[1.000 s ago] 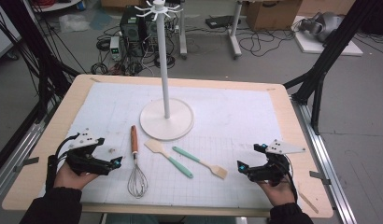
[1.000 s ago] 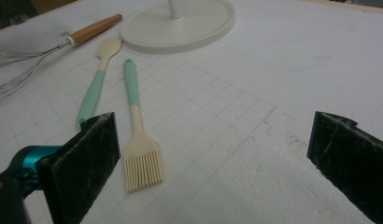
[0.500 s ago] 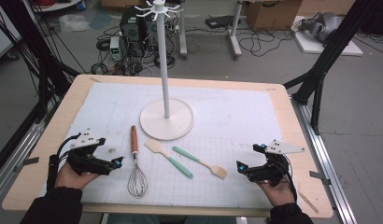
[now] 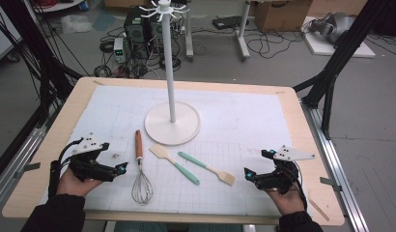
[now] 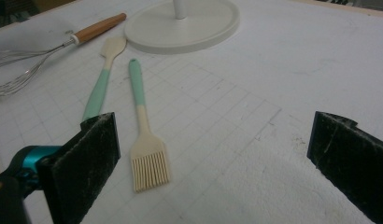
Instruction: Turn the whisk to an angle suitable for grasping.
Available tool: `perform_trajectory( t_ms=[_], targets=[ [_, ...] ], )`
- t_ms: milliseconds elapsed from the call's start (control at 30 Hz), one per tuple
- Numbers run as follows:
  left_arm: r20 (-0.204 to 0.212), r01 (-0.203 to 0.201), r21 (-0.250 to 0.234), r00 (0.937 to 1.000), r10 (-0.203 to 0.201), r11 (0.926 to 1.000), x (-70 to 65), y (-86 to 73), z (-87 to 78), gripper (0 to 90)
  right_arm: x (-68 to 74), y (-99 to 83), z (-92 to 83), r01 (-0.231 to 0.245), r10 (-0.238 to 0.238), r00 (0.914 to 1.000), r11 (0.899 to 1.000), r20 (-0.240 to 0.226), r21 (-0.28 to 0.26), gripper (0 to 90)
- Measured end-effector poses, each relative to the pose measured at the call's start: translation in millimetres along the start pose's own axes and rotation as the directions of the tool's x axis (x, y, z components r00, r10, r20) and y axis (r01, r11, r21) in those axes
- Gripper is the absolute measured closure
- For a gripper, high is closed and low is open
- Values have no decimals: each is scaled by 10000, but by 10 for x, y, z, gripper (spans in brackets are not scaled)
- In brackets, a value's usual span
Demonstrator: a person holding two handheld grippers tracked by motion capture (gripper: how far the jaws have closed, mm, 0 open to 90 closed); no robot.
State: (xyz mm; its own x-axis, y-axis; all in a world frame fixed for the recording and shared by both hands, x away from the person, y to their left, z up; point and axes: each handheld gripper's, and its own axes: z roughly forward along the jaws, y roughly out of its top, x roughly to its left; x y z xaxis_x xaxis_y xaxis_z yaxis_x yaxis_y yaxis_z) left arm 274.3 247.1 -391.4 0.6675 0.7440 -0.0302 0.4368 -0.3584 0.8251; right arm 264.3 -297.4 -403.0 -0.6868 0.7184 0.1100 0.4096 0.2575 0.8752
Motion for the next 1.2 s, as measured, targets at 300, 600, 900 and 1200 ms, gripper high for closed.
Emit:
perform_trajectory(
  t_ms=[300, 600, 900, 1200],
  targets=[
    [-66, 82, -151, 9999, -83, 9999, -25, 11, -5, 19, 21, 6, 1, 38, -38, 10000, 10000, -17, 22, 10],
    [59, -163, -3, 9998, 164, 9999, -39, 17, 3, 40, 11, 5, 13, 96, -96, 10000, 10000, -9, 5, 10],
    [101, -250, -78, 9996, 250, 9997, -49, 19, -10, 117, 33, 9, 4, 112, -112, 9999, 9999, -3, -16, 10],
    [298, -403, -10, 9987, 403, 9992, -53, 18, -4, 237, 39, 11, 13, 125, -125, 9999, 9999, -26, 13, 10]
  ],
)
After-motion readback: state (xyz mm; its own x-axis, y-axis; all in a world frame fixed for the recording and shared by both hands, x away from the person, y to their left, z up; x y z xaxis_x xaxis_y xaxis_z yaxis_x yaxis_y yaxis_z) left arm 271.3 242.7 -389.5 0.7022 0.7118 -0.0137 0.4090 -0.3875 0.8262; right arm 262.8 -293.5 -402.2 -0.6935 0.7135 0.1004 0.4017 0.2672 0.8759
